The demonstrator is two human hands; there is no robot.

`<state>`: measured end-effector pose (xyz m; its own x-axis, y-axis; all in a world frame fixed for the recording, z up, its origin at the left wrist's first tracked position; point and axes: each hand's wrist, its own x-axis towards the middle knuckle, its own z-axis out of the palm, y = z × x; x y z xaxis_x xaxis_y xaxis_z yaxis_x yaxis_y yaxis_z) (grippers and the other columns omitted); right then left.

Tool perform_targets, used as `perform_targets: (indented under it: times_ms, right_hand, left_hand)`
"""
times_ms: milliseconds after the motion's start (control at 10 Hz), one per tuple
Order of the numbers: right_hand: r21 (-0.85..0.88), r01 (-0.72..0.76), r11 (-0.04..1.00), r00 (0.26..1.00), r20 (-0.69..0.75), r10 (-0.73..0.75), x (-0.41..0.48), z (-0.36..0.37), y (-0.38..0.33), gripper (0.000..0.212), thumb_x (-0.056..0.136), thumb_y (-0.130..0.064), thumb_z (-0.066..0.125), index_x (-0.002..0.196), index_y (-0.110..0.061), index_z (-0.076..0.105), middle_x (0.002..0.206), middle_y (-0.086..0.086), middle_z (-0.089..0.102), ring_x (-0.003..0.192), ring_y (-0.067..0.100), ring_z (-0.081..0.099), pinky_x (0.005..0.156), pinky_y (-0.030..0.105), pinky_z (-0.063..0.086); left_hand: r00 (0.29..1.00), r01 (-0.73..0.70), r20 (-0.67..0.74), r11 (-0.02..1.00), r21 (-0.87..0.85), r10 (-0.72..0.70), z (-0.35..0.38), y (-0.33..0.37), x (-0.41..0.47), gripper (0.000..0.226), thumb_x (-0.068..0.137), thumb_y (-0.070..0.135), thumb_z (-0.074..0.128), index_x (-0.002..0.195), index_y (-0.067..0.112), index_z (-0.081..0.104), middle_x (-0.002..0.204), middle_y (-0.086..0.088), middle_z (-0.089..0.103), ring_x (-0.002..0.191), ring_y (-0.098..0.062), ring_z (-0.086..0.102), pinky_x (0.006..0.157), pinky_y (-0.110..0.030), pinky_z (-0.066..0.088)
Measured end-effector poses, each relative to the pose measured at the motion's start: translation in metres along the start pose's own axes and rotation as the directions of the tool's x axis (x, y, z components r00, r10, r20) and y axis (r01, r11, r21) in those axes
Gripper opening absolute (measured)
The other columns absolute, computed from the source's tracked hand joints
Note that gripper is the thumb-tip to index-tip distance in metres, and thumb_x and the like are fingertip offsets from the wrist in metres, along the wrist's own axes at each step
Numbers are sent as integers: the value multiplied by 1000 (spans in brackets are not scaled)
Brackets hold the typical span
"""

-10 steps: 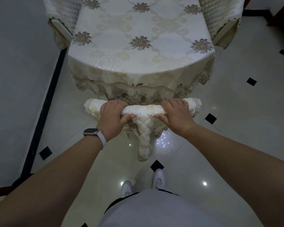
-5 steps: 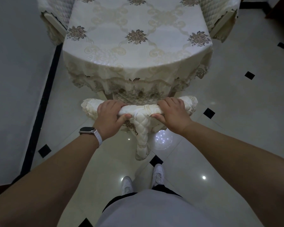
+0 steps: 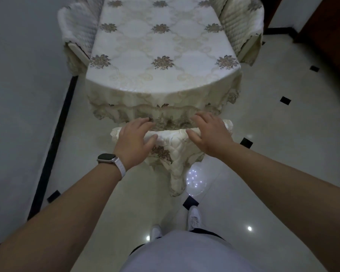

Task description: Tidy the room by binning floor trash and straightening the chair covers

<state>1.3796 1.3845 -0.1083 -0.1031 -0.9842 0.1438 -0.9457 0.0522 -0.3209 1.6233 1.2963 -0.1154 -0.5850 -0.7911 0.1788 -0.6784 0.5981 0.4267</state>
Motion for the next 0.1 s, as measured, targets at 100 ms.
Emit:
perform_targets:
  times_ms: [100]
  right_hand:
    - [-32, 29, 999, 996, -80, -32, -7, -19, -23, 55, 92, -49, 38, 132, -14, 54, 135, 7, 53, 123, 27, 45, 102, 43, 33]
  left_hand:
    - [990, -64, -117, 993, 97, 75, -30, 2, -9, 46, 89, 44, 48, 123, 20, 65, 132, -6, 59, 120, -30, 52, 104, -51, 39]
